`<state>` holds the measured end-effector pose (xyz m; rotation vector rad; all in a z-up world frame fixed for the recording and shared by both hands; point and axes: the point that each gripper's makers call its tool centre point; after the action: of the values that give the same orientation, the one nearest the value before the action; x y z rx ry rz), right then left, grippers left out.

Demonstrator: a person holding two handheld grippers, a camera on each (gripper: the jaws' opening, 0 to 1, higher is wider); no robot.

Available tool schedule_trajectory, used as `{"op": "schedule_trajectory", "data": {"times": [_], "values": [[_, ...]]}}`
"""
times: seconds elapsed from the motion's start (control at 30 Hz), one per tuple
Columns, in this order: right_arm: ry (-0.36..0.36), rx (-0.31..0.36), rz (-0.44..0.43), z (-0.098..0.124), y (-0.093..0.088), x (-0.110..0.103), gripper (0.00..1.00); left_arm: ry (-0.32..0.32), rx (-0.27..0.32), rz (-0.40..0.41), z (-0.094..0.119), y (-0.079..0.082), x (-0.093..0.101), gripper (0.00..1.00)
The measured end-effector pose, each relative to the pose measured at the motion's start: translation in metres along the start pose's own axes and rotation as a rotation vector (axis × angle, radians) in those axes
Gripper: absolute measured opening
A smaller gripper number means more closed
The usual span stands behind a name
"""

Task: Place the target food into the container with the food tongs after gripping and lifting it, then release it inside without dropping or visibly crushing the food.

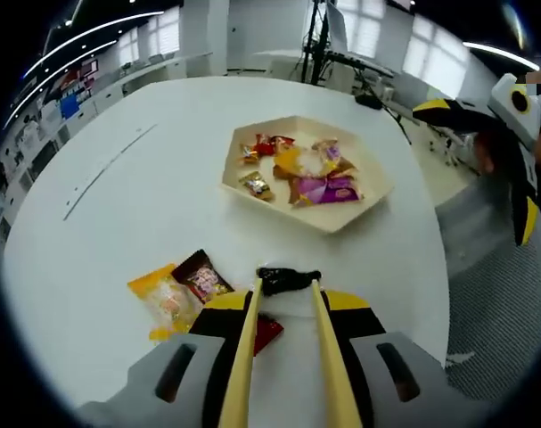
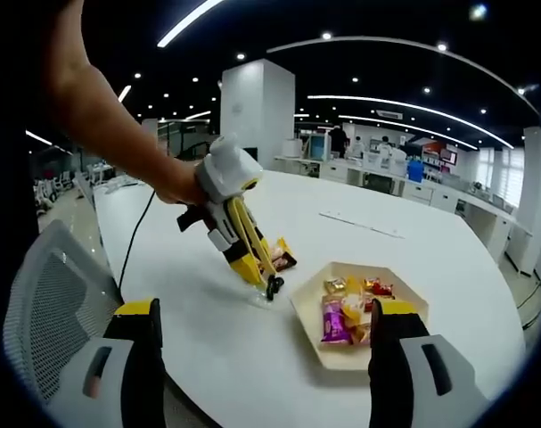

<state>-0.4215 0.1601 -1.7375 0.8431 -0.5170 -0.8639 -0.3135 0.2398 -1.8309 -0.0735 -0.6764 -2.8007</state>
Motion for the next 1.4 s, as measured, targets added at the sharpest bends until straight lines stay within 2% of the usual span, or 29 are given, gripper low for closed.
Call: {"op": "schedule_trajectory", "data": {"times": [0.07,0.13,0.27,0.33,0.4,0.43,0.47,0.5,0.57,0.6,0.63,0.73,0.8,0.83,0.97,1.1,1.13,1.17,1.23,1.27,1.33,1.4], "values": [[0.003,-0.001,0.008,-0.001,0.000,-0.001,0.95,-0.015,-0.002,-0.009,0.000,-0.004,0.008,0.26],[0.009,-0.002,0.011,-0.001,0.000,-0.003,0.95,-0.036,-0.025,-0.019,0.002,-0.017,0.024,0.26],[0.011,-0.003,0.015,-0.001,0.000,-0.003,0.95,-0.057,-0.047,-0.029,0.005,-0.031,0.035,0.26],[0.007,-0.003,0.015,-0.001,0.000,-0.003,0.95,-0.057,-0.031,-0.004,0.009,-0.031,0.038,0.26],[0.009,-0.003,0.015,-0.001,0.000,-0.003,0.95,-0.018,0.009,0.058,0.011,-0.022,0.032,0.26],[0.008,-0.004,0.017,-0.001,0.000,-0.003,0.95,-0.022,0.039,0.123,0.013,-0.013,0.033,0.26],[0.008,-0.004,0.017,-0.001,0.000,-0.003,0.95,-0.024,0.057,0.150,0.013,-0.007,0.035,0.26],[0.009,-0.002,0.015,-0.001,0.000,-0.003,0.95,0.005,0.071,0.178,0.013,-0.002,0.032,0.26],[0.009,0.002,0.010,0.000,0.001,-0.002,0.95,0.095,0.051,0.184,0.011,-0.001,0.024,0.26],[0.007,0.001,0.011,0.000,0.001,-0.002,0.95,0.131,0.052,0.219,0.010,-0.001,0.020,0.26],[0.007,-0.002,0.012,-0.001,0.000,-0.002,0.95,0.151,0.035,0.244,0.006,-0.005,0.017,0.26],[0.004,-0.004,0.015,-0.001,0.000,-0.001,0.95,0.155,0.015,0.262,-0.003,-0.012,0.022,0.26],[0.006,-0.006,0.011,-0.001,0.000,-0.001,0.95,0.141,0.047,0.246,-0.002,-0.012,0.027,0.26],[0.005,-0.006,0.014,-0.001,0.000,-0.001,0.95,0.144,0.034,0.240,-0.002,-0.018,0.028,0.26],[0.009,-0.005,0.017,-0.001,0.000,-0.002,0.95,0.116,0.030,0.237,0.007,-0.036,0.031,0.26],[0.013,-0.005,0.022,-0.001,0.000,-0.004,0.95,0.121,0.016,0.252,0.019,-0.056,0.026,0.26],[0.014,-0.004,0.021,-0.001,0.000,-0.004,0.95,0.105,0.016,0.232,0.021,-0.062,0.026,0.26],[0.014,-0.006,0.020,-0.001,0.000,-0.004,0.95,0.059,0.015,0.220,0.022,-0.067,0.032,0.26],[0.014,-0.005,0.025,-0.001,0.000,-0.004,0.95,0.074,0.016,0.226,0.025,-0.073,0.027,0.26],[0.014,-0.008,0.025,-0.001,0.000,-0.004,0.95,0.076,0.016,0.258,0.029,-0.078,0.023,0.26],[0.011,-0.009,0.028,-0.001,-0.001,-0.004,0.95,0.075,0.017,0.296,0.031,-0.081,0.022,0.26],[0.011,-0.013,0.026,-0.002,-0.001,-0.003,0.94,0.080,0.027,0.303,0.032,-0.077,0.026,0.26]]}}
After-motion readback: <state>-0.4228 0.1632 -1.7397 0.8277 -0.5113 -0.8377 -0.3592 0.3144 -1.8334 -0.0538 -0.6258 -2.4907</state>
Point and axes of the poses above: the point that each gripper's makers call its tool centre point, and the gripper's own axes: z roughly backward along the fingers, x roughly to its right, y roughly out of its top, and after that the axes turned 14 degrees about -x, right-handed
